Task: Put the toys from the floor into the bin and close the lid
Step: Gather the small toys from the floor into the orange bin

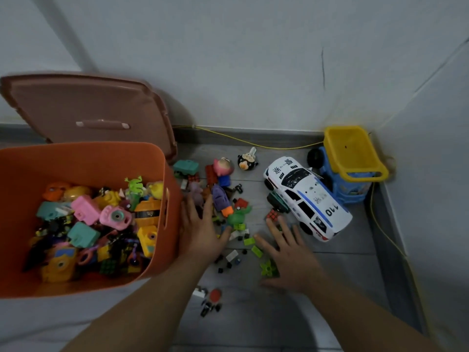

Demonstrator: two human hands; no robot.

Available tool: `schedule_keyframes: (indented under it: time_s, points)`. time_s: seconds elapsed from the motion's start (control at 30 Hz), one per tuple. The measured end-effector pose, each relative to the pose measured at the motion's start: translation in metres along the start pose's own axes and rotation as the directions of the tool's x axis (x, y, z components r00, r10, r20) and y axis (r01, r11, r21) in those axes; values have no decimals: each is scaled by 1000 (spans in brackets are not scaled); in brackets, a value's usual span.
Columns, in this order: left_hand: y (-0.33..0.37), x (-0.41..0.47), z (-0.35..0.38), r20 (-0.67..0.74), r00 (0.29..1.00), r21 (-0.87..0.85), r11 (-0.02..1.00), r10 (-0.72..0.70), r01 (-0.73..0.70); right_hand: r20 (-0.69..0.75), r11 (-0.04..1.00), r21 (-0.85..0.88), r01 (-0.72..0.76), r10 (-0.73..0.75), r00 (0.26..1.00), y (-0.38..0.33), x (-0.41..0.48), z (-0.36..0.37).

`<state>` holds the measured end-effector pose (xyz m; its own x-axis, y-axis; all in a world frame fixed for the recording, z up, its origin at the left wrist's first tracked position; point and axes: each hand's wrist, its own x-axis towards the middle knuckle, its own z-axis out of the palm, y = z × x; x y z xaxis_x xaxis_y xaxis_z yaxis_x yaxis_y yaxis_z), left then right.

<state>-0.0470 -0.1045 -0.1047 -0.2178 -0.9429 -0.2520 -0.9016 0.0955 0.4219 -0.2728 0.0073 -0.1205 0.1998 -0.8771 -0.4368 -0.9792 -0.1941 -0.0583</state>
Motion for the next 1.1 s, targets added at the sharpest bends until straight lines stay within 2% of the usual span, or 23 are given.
schedule_keyframes:
  time_s: [0.13,0.37,0.47,0.57,0.63,0.8,0.97,1.1]
  points:
    - [-9,4,15,44,999,13,1000,3,-4,-50,997,10,76,-76,996,6,27,-4]
    - [-21,-13,18,115,973,230,947,201,-223,-123,978,193,79,-56,991,1,68,-25]
    - [-23,-14,27,149,964,268,929,222,-256,-126,976,201,84,-59,990,-1,83,-26]
    - [-13,-12,35,145,975,248,948,166,-199,-153,986,154,63,-39,987,-9,91,-25]
    - [-8,-13,41,77,986,242,957,146,-161,-188,991,123,46,-22,982,-19,92,-22]
    - [-11,-25,51,-27,984,185,968,176,-168,-333,996,86,-11,39,942,-33,82,-13]
    - [-15,-30,59,-105,984,154,979,147,-130,-325,995,87,42,-11,946,-28,75,-13]
    - [-14,-30,60,-67,990,204,973,126,-110,-293,995,70,77,-53,955,-23,76,-17]
